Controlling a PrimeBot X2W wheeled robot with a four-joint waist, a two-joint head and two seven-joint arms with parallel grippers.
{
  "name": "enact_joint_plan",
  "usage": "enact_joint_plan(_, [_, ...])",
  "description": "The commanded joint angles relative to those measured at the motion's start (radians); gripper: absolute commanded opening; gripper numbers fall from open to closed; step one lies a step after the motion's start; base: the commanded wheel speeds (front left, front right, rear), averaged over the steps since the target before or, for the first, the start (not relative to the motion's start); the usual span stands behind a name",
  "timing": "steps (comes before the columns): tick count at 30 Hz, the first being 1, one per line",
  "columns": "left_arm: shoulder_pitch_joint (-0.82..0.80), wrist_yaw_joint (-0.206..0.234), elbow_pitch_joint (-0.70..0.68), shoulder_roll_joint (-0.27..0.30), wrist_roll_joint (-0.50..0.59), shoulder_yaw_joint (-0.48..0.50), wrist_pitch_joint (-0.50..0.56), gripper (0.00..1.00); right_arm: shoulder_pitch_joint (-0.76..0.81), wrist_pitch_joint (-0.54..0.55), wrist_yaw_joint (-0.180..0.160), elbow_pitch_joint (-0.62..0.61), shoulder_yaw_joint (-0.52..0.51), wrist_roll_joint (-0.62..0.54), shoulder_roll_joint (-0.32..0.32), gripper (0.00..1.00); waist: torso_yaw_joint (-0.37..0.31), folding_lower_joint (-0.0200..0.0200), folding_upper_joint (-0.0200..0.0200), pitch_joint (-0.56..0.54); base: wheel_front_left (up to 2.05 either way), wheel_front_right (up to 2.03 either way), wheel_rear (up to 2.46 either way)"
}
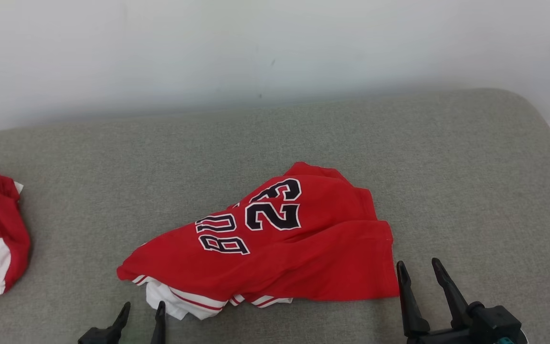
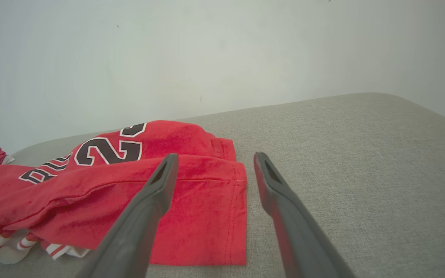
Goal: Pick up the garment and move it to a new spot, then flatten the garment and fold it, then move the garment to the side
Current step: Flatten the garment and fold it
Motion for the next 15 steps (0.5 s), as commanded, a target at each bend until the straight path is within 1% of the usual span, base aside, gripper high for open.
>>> enact_joint_plan(1, [-0.015,-0.001,0.008,-0.004,0.007,-0.001,-0.003,1.00,-0.007,0.000,-0.002,-0.004,0.000,-0.006,0.001,1.00,-0.022,0.0000,0.0000,0.015,0.00,0.00,0.00])
enact_joint_plan(5, [-0.044,-0.013,0.067,-0.008,0.014,0.000,-0.003,1.00,-0.005,0.000,-0.002,-0.003,-0.003,-0.006,0.001,1.00,-0.047,0.0000,0.0000,0.025,0.00,0.00,0.00])
enact_joint_plan(6, [-0.051,-0.015,0.086,-0.009,0.016,0.000,-0.003,0.90,-0.005,0.000,-0.002,-0.003,-0.002,-0.007,0.001,1.00,-0.052,0.0000,0.0000,0.026,0.00,0.00,0.00])
enact_joint_plan(8, [-0.069,-0.017,0.119,-0.010,0.014,-0.002,-0.003,0.00,-0.005,0.000,-0.002,-0.003,-0.004,-0.006,0.001,1.00,-0.057,0.0000,0.0000,0.028,0.00,0.00,0.00])
enact_joint_plan(12, [-0.075,-0.025,0.148,-0.016,0.010,0.005,-0.003,0.00,-0.001,0.000,-0.002,-0.007,-0.014,-0.003,0.001,1.00,-0.050,0.0000,0.0000,0.025,0.00,0.00,0.00])
enact_joint_plan(15, [-0.070,-0.026,0.127,-0.019,0.007,0.012,-0.003,0.00,0.006,0.000,-0.002,-0.006,-0.016,0.002,0.001,1.00,-0.031,0.0000,0.0000,0.016,0.00,0.00,0.00])
